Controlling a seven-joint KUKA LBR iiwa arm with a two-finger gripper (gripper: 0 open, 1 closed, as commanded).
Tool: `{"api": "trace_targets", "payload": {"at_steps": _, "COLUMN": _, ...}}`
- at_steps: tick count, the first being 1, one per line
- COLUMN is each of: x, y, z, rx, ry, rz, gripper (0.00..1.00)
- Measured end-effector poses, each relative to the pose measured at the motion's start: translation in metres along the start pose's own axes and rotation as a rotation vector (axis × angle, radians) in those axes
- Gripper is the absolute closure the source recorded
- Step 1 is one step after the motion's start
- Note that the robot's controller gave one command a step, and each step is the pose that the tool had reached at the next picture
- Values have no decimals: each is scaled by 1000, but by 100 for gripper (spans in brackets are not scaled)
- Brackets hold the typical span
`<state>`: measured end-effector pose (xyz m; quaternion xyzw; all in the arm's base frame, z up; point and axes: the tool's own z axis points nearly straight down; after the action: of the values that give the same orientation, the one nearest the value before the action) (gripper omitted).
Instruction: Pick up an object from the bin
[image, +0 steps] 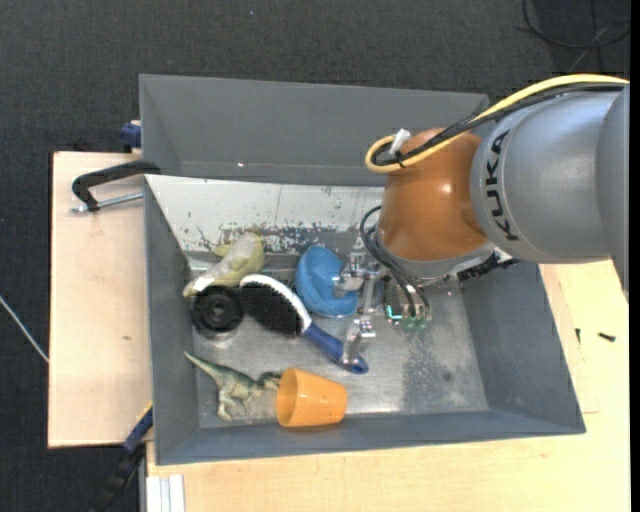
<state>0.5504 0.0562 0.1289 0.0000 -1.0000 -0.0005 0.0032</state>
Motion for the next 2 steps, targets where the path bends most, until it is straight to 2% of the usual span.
{"api": "trace_targets", "payload": {"at_steps": 1, "x": -18, "y": -11, "z": 56, "rx": -5, "ry": -7, "rz": 126, "gripper": 0}}
{"api": "trace_targets", "payload": {"at_steps": 2, "x": -23, "y": -14, "z": 51, "rx": -4, "ry": -25, "rz": 127, "gripper": 100}}
